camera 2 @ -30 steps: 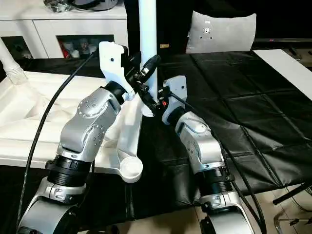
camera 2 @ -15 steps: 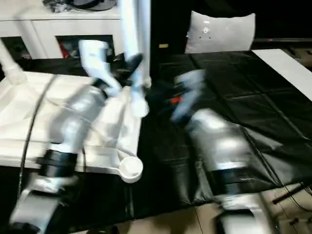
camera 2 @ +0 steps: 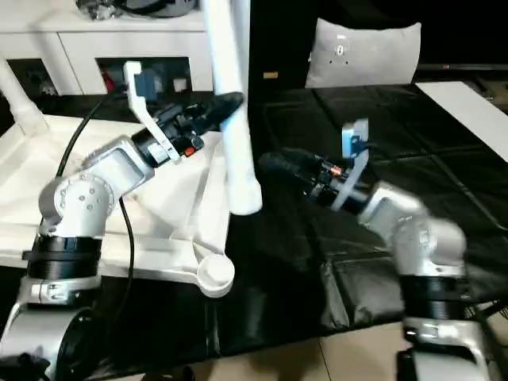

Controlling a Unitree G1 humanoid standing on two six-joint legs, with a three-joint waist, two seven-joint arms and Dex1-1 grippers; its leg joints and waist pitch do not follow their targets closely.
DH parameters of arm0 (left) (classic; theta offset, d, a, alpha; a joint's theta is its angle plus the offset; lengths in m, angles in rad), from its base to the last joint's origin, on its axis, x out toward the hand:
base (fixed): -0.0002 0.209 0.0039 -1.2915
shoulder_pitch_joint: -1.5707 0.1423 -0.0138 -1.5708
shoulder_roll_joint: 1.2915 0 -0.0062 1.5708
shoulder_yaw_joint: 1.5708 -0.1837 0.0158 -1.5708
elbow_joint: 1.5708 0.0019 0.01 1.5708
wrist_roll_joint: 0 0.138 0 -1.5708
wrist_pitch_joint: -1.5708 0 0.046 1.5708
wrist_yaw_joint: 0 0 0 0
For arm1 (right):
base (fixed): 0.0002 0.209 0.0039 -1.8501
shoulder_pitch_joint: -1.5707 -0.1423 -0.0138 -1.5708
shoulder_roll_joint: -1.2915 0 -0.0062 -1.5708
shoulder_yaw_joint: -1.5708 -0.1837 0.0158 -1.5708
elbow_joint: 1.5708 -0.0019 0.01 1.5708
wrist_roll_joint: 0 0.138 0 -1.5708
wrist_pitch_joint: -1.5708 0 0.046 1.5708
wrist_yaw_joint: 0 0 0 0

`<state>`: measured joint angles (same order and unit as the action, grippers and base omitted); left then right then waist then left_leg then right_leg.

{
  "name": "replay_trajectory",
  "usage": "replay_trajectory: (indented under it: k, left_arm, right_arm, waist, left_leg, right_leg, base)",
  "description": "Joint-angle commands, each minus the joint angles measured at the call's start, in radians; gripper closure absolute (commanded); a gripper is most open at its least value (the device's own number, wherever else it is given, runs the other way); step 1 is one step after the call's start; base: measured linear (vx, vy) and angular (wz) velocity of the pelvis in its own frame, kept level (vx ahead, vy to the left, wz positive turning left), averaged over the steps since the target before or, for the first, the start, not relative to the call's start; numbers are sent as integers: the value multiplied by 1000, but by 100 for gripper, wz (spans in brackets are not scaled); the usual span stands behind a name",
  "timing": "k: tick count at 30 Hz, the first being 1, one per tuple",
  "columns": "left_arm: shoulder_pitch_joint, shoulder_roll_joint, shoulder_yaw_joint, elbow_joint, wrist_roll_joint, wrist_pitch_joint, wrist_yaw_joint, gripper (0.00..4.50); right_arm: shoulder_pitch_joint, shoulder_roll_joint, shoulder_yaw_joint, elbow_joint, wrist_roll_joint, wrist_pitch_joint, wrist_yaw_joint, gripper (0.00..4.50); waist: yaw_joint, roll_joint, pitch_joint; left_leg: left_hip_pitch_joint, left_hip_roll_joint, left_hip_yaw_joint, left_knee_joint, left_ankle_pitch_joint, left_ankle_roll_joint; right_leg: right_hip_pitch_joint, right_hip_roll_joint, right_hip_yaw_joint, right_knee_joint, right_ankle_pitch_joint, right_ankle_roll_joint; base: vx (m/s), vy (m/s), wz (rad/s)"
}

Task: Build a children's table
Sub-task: Pick table leg

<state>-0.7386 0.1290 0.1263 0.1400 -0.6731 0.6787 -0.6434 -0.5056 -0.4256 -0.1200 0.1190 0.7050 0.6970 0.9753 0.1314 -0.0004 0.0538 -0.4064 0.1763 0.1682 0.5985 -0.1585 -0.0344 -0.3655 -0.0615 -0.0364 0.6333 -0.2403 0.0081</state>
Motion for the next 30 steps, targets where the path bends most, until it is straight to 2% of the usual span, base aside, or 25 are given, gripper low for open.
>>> replay_trajectory:
  k: [1, 4, 7, 9, 10, 12, 16, 17, 20, 23, 24, 26, 29, 30]
  left_arm:
    - [-18, 9, -35, -36, 5, 6, -32, 268]
    - [-10, 21, -72, -53, 19, -11, -60, 268]
    - [6, 25, -115, -93, 19, -16, -108, 268]
    - [9, 24, -119, -101, 18, -16, -120, 268]
    - [14, 27, -130, -111, 21, -23, -132, 268]
    - [17, 30, -140, -119, 23, -22, -139, 268]
    - [27, 42, -179, -138, 41, -41, -168, 268]
    - [30, 45, -186, -141, 47, -47, -174, 268]
    - [31, 46, -196, -143, 59, -54, -176, 268]
    - [31, 45, -200, -143, 66, -58, -178, 268]
    - [31, 44, -203, -142, 69, -62, -178, 268]
    - [29, 45, -211, -139, 71, -69, -180, 268]
    - [27, 45, -215, -138, 73, -71, -183, 268]
    - [28, 44, -218, -140, 74, -71, -185, 268]
  right_arm:
    - [-8, -16, 18, -15, 5, 12, 28, 51]
    - [-21, -31, 38, -9, -3, 12, 59, 51]
    - [-45, -56, 90, 5, -46, 8, 109, 51]
    - [-48, -60, 96, 8, -50, 8, 112, 51]
    - [-53, -63, 106, 14, -56, 3, 120, 51]
    - [-58, -67, 115, 20, -60, -1, 132, 51]
    - [-75, -76, 148, 36, -60, -3, 191, 85]
    - [-78, -77, 152, 38, -60, -2, 198, 90]
    - [-86, -77, 158, 49, -65, 0, 209, 123]
    - [-90, -78, 167, 56, -74, 0, 222, 135]
    - [-88, -80, 177, 56, -79, -1, 229, 156]
    - [-84, -79, 199, 58, -93, -12, 241, 172]
    - [-86, -76, 203, 66, -97, -17, 241, 199]
    - [-88, -72, 207, 69, -101, -20, 239, 213]
  waist:
    - [1, -3, -73]
    - [3, -4, -74]
    - [8, -5, -74]
    - [8, -5, -73]
    - [7, -13, -73]
    - [9, -8, -73]
    - [7, -10, -73]
    - [7, -13, -73]
    - [7, -13, -74]
    - [8, -14, -73]
    - [8, -14, -73]
    - [9, -12, -74]
    - [8, -13, -75]
    - [9, -10, -74]
  left_leg:
    - [35, 52, -14, -61, -96, 26]
    - [35, 52, -12, -60, -97, 21]
    - [36, 52, -13, -59, -91, 20]
    - [35, 52, -12, -59, -88, 18]
    - [35, 52, -10, -60, -89, 20]
    - [35, 52, -11, -59, -89, 21]
    - [34, 52, -11, -59, -94, 26]
    - [35, 53, -10, -58, -85, 29]
    - [34, 51, -10, -57, -78, 34]
    - [35, 52, -10, -57, -84, 33]
    - [34, 52, -10, -57, -82, 33]
    - [34, 52, -10, -56, -78, 33]
    - [34, 51, -10, -56, -72, 35]
    - [34, 51, -10, -56, -76, 35]
  right_leg:
    - [37, -80, 33, -62, 77, -241]
    - [36, -80, 33, -63, 70, -246]
    - [36, -80, 33, -61, 74, -247]
    - [36, -80, 33, -60, 77, -249]
    - [36, -80, 34, -62, 77, -249]
    - [36, -80, 33, -60, 68, -249]
    - [37, -80, 34, -62, 54, -246]
    - [36, -79, 34, -61, 63, -246]
    - [35, -79, 34, -59, 70, -251]
    - [35, -80, 34, -60, 55, -251]
    - [35, -79, 34, -60, 56, -250]
    - [35, -79, 33, -59, 65, -248]
    - [35, -79, 33, -57, 76, -253]
    - [35, -80, 33, -58, 71, -254]
  base:
    - [0, 0, 0]
    - [0, 0, 0]
    - [0, 0, 0]
    - [0, 0, 0]
    - [0, 0, 0]
    - [0, 0, 0]
    - [0, 0, 0]
    - [0, 0, 0]
    - [0, 0, 0]
    - [0, 0, 0]
    - [0, 0, 0]
    - [0, 0, 0]
    - [0, 0, 0]
    - [0, 0, 0]
